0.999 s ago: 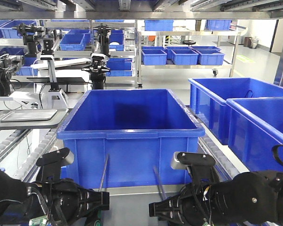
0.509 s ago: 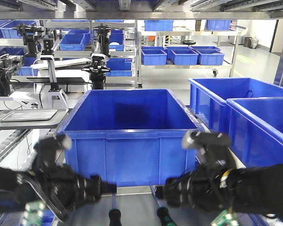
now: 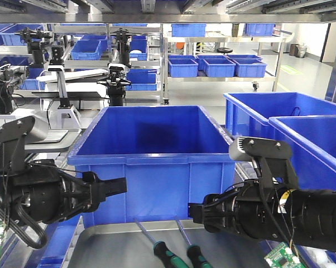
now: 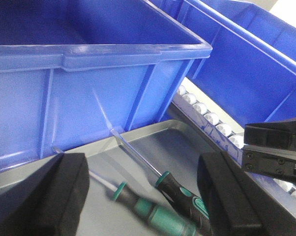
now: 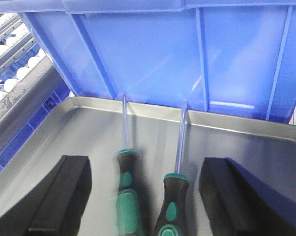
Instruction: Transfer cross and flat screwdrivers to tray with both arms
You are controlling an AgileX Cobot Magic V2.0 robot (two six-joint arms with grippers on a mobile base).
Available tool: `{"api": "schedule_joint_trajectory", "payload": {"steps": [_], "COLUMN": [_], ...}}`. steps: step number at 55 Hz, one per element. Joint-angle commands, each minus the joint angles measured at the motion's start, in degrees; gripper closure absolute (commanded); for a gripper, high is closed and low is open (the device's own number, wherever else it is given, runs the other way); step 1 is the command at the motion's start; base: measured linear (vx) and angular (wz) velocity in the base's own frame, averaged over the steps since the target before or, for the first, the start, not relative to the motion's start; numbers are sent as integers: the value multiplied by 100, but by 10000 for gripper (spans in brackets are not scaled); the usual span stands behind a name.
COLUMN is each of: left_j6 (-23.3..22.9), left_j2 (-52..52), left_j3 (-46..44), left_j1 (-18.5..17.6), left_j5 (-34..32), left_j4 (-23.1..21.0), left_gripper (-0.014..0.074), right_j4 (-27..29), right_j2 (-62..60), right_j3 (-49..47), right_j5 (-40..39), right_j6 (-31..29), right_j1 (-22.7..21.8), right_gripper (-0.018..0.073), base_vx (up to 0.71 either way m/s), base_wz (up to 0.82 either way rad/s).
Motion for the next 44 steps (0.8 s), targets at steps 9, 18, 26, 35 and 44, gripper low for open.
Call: {"api": "schedule_joint_trajectory", "payload": {"steps": [9,18,26,35,44], "left_j6": [2,-61,-936,-2158,-2315], "left_j2": [-141,-533,-1612,-3132,-4681], "left_j3": [-193,187,1210,2751,4187], "left_j1": [-35,32,63,737,1430], "left_j5": [-314,-799,-1540,-1826,-1829], "left_j4": [-152,434,2355,3821,4339], "left_gripper": [24,84,255,538,605], "right_j4": [-16,-16,-16,-16,-16], "right_j2": [-174,-174,-174,-174,-174], "right_j3": [-204,-204,-204,-204,-204], "right_j5": [-418,-405,-406,-405,-405], "right_j6": [-50,-50,-50,-50,-50], "right_j1": [-15,-15,-15,-15,-15], "right_gripper": [15,15,15,15,15], "base_vx": [0,0,0,0,0], "base_wz": [0,0,0,0,0]}}
